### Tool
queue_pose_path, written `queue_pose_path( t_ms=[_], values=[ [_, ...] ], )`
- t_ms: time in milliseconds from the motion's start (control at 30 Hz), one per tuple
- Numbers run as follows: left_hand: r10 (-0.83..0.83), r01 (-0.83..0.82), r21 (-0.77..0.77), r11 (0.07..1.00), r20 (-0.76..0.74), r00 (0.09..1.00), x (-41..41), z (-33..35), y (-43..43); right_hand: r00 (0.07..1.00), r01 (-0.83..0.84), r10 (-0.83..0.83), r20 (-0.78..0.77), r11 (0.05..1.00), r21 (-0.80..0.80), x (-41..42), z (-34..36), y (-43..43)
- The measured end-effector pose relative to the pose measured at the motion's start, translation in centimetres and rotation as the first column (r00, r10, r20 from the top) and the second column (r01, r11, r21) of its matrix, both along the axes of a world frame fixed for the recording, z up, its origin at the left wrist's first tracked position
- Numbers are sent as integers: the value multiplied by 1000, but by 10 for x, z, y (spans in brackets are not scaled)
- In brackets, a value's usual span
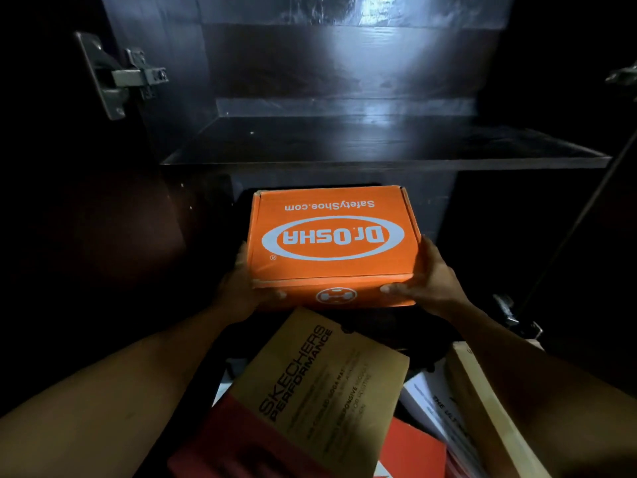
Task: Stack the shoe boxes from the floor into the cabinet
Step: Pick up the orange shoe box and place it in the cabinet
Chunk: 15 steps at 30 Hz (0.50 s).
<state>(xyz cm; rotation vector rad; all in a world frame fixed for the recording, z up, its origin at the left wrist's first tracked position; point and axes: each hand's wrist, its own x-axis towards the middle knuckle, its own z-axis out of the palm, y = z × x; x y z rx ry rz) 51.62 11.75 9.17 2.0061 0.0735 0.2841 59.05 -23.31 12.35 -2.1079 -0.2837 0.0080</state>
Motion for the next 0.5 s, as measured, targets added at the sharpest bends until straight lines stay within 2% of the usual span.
queue_pose_path(
  t_ms=[167, 267, 367, 500],
  values=[
    [-49, 49, 15, 999, -37, 998, -8, -29, 4, 995, 64, -67, -80, 997, -32, -19, -22, -10],
    [-14, 10, -42, 999, -86, 996, -23, -39, -1, 981, 88, -93, -172, 996, -32, -29, -38, -5],
    [3, -17, -104, 994, -138, 990, -19, -49, 0, 975, 91, -94, -200, 996, -25, -26, -46, 8],
    [96, -105, -32, 994, -212, 973, -11, -61, 4, 980, 82, -127, -156, 960, -267, -15, -47, 27]
  ],
)
